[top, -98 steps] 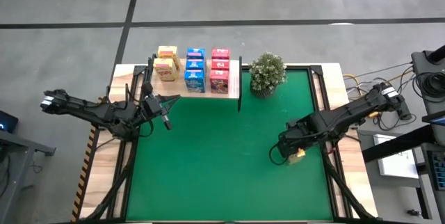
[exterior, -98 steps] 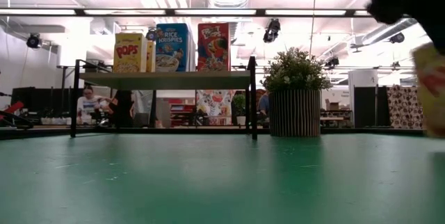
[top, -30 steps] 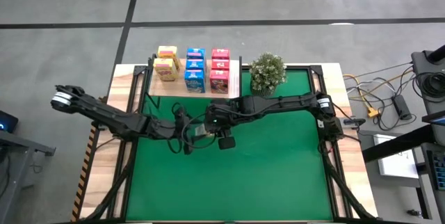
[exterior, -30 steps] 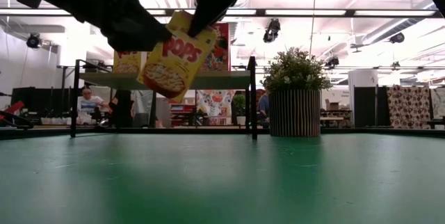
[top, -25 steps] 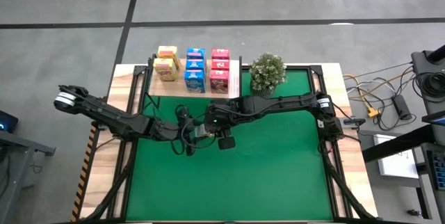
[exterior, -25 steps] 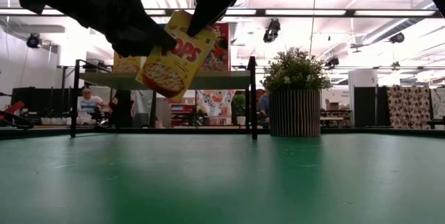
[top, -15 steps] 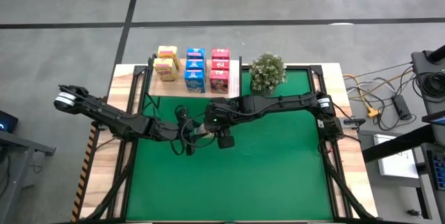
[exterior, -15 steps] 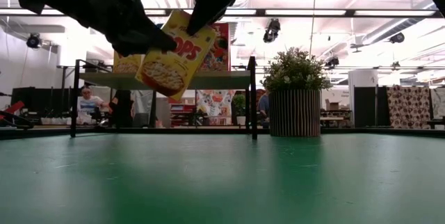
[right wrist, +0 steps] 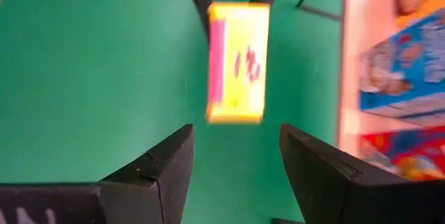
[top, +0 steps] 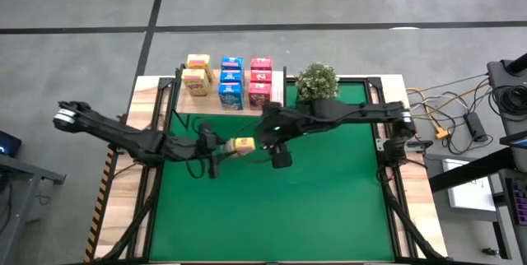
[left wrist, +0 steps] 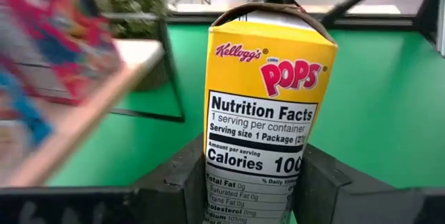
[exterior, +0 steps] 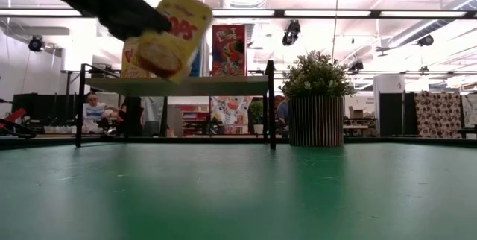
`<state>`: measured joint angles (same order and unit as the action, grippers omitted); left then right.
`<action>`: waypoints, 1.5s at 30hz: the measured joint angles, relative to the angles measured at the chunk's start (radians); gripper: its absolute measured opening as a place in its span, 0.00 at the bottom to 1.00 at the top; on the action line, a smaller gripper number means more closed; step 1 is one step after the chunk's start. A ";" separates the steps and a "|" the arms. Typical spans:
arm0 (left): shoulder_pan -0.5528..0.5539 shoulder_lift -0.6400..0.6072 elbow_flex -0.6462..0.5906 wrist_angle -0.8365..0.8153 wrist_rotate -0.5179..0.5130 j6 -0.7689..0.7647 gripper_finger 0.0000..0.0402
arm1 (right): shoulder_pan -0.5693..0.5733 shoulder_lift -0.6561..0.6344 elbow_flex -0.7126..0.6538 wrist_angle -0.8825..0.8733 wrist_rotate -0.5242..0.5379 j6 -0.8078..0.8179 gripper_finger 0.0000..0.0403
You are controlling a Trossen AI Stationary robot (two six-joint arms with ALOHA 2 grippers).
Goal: Stack cereal on shelf
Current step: Put the yellow cereal box on the shelf aligned with the other yellow cereal boxes
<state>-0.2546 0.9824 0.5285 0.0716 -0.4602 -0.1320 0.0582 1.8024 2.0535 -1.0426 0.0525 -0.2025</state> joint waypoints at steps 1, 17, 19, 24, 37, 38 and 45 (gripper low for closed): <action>0.000 -0.038 0.000 -0.036 -0.014 0.005 0.35 | 0.000 -0.025 -0.006 0.000 -0.001 0.003 0.50; 0.000 -0.558 0.000 -0.440 -0.161 0.076 0.35 | 0.000 -0.309 -0.415 0.284 -0.008 0.029 0.50; 0.000 -0.596 0.000 -0.455 -0.183 0.077 0.35 | 0.000 -0.343 -0.482 0.342 -0.008 0.029 0.50; 0.001 -0.650 -0.015 -0.468 -0.482 0.071 0.35 | 0.000 -0.414 -0.621 0.492 -0.008 0.026 0.50; 0.001 -0.665 -0.167 -0.290 -0.630 0.076 0.35 | 0.000 -0.506 -0.822 0.760 -0.008 0.005 0.50; 0.001 -0.663 -0.177 -0.265 -0.643 0.077 0.35 | 0.000 -0.508 -0.828 0.768 -0.008 0.005 0.50; 0.002 -0.659 -0.240 -0.168 -0.656 0.104 0.35 | 0.000 -0.501 -0.831 0.780 -0.008 0.006 0.50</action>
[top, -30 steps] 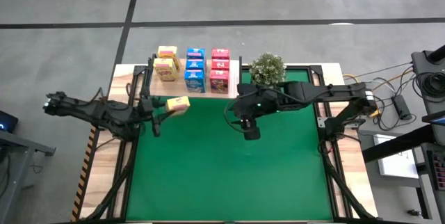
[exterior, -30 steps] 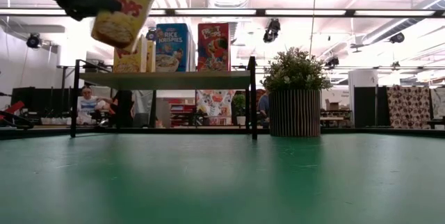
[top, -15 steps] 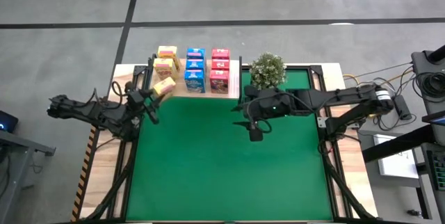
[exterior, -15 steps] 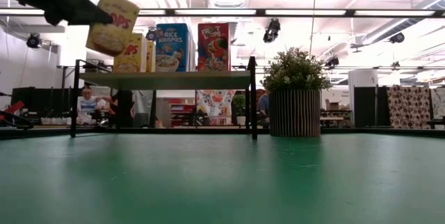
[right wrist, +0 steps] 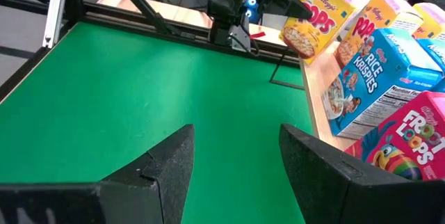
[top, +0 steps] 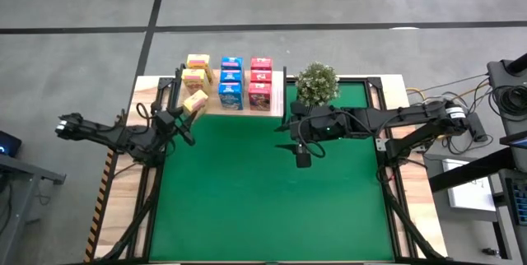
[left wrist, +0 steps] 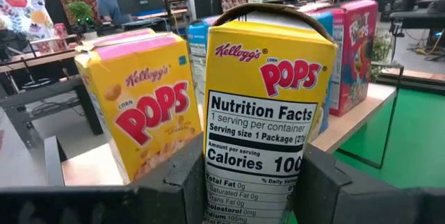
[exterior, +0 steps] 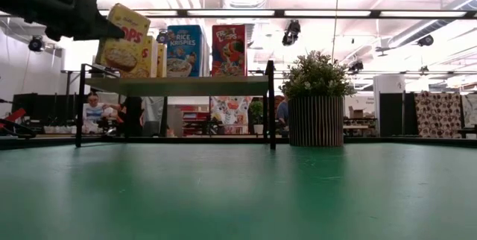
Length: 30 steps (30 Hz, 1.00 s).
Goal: Stack cereal on shelf
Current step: Put the yellow cereal box on the shelf aligned with the other yellow cereal boxes
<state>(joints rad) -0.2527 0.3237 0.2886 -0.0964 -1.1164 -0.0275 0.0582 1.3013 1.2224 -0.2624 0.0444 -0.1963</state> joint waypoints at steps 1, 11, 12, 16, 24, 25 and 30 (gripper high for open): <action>0.000 0.000 -0.006 0.001 0.000 -0.004 0.35 | 0.000 0.002 0.000 0.000 0.000 0.000 0.50; 0.016 0.004 -0.057 0.089 -0.030 -0.012 0.35 | 0.000 0.008 0.000 0.004 0.000 -0.001 0.50; 0.021 0.005 -0.058 0.093 -0.039 -0.011 0.35 | 0.000 0.008 0.000 0.004 0.000 -0.002 0.50; 0.045 0.010 -0.058 0.097 -0.053 -0.030 0.35 | 0.000 0.008 0.000 0.003 0.000 0.000 0.50; 0.071 0.054 -0.062 0.118 -0.053 -0.060 0.35 | 0.000 0.008 0.000 0.001 0.000 0.002 0.50; 0.075 0.058 -0.063 0.127 -0.053 -0.060 0.35 | 0.000 0.008 0.000 0.001 0.000 0.002 0.50; 0.108 0.076 -0.064 0.167 -0.052 -0.052 0.37 | 0.000 0.008 0.000 -0.001 0.000 0.002 0.50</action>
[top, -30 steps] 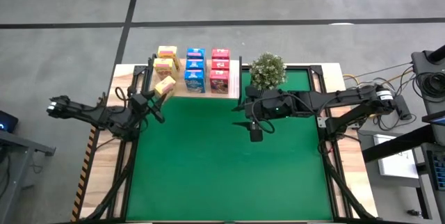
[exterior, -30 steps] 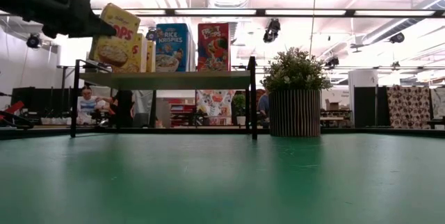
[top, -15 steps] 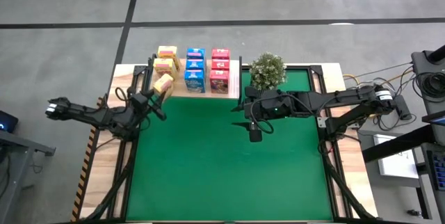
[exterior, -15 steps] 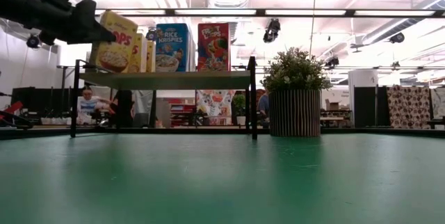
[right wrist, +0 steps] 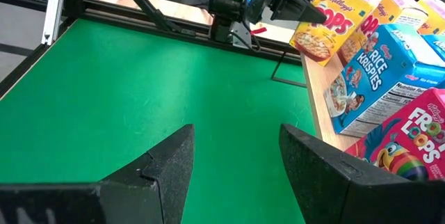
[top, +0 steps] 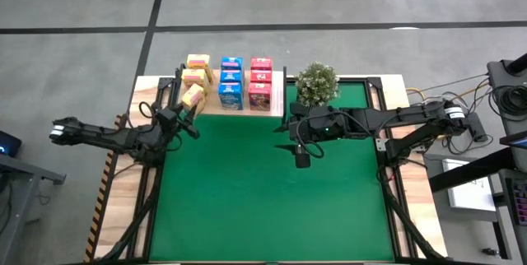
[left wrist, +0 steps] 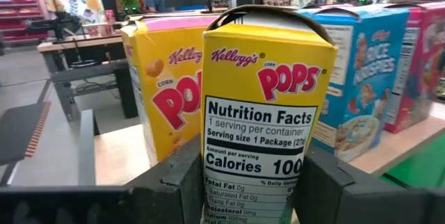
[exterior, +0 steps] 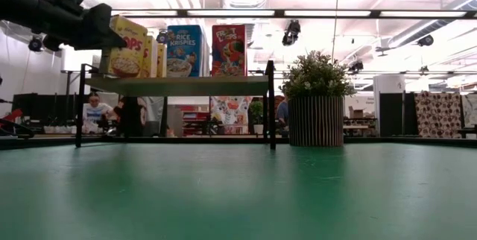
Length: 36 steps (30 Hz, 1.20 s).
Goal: Stack cereal on shelf
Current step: Put the yellow cereal box on the shelf aligned with the other yellow cereal boxes
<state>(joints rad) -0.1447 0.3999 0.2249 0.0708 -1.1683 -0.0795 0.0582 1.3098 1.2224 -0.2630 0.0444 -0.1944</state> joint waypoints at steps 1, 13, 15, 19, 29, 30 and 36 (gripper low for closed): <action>0.009 0.003 0.000 0.001 0.000 0.000 0.38 | 0.000 0.000 0.000 0.000 0.000 0.000 0.50; 0.032 0.000 0.008 0.004 0.000 -0.008 0.52 | 0.000 0.000 0.000 -0.019 0.000 0.004 0.50; 0.031 -0.001 0.012 0.004 0.000 -0.008 0.54 | 0.000 0.000 0.000 -0.020 0.000 0.004 0.50; 0.030 -0.002 0.046 -0.004 0.000 0.002 0.57 | 0.000 0.000 0.000 -0.021 0.000 0.004 0.50; 0.028 0.006 0.206 -0.182 0.045 -0.009 0.59 | 0.000 0.000 0.000 -0.021 0.000 0.001 0.50; 0.028 0.010 0.222 -0.200 0.045 -0.010 0.59 | 0.000 0.000 0.000 -0.021 0.000 0.000 0.50; 0.028 0.047 0.338 -0.283 0.091 -0.016 0.59 | 0.000 0.000 0.000 -0.021 0.001 -0.012 0.50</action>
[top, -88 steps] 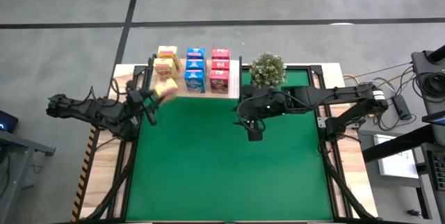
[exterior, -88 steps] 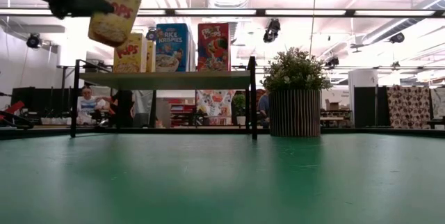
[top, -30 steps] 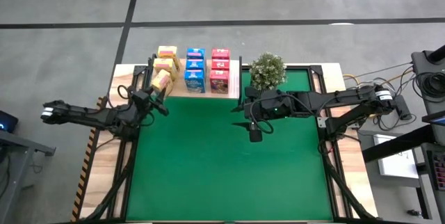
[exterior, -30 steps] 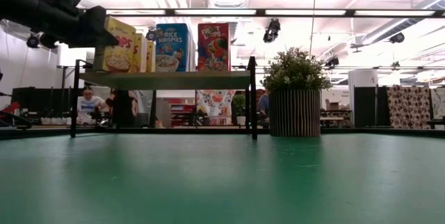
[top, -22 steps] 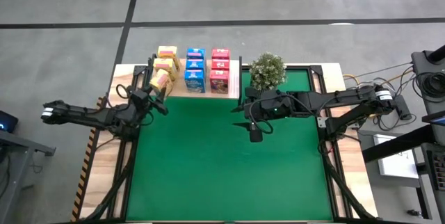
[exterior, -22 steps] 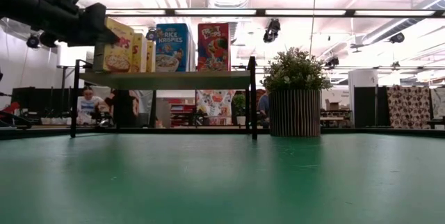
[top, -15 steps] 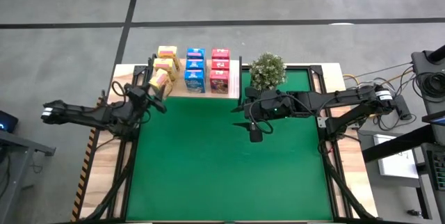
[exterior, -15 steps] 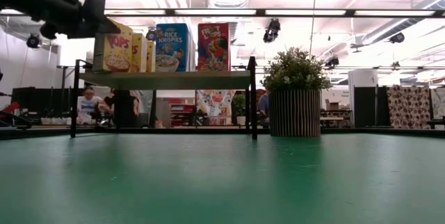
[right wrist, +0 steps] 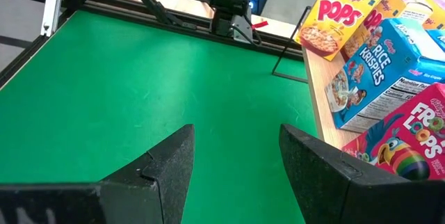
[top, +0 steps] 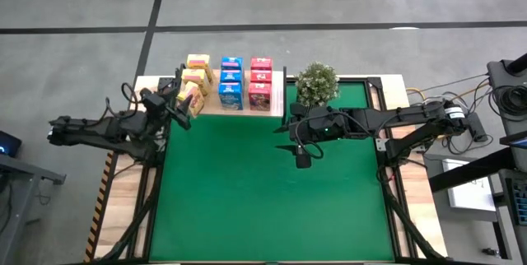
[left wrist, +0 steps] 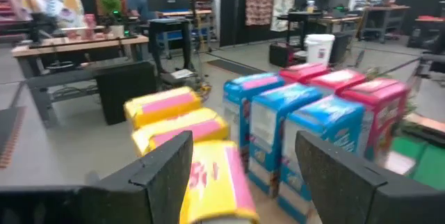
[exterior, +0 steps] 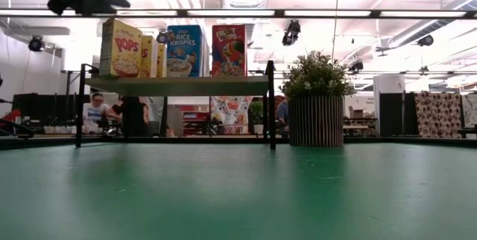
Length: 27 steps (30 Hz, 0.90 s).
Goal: Stack cereal on shelf
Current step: Put the yellow cereal box on the shelf aligned with the other yellow cereal boxes
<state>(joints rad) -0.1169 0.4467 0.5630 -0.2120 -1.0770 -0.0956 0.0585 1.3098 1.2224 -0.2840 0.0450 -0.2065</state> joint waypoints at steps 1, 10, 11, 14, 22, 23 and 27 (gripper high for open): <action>0.000 0.010 0.022 -0.011 0.014 0.000 0.59 | 0.000 0.000 0.000 0.000 0.000 0.000 0.50; 0.000 0.198 0.252 -0.181 0.025 -0.102 0.59 | 0.002 0.000 -0.046 -0.009 0.000 -0.003 0.50; 0.000 0.227 0.292 -0.245 0.030 -0.151 0.59 | 0.002 0.000 -0.062 0.008 0.000 -0.004 0.50; 0.002 0.322 0.430 -0.482 0.097 -0.320 0.59 | 0.002 -0.004 -0.107 0.051 0.000 -0.015 0.50; 0.038 0.526 0.829 -1.176 0.280 -0.759 0.59 | 0.002 -0.026 -0.169 0.119 0.000 -0.029 0.50; 0.040 0.543 0.861 -1.232 0.290 -0.798 0.59 | 0.002 -0.027 -0.170 0.119 0.000 -0.030 0.50; 0.059 0.588 0.955 -1.361 0.377 -0.893 0.63 | 0.002 -0.034 -0.173 0.120 0.000 -0.030 0.50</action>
<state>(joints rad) -0.0577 1.0351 1.5180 -1.5726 -0.7001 -0.9885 0.0605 1.2758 1.0492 -0.1642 0.0448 -0.2369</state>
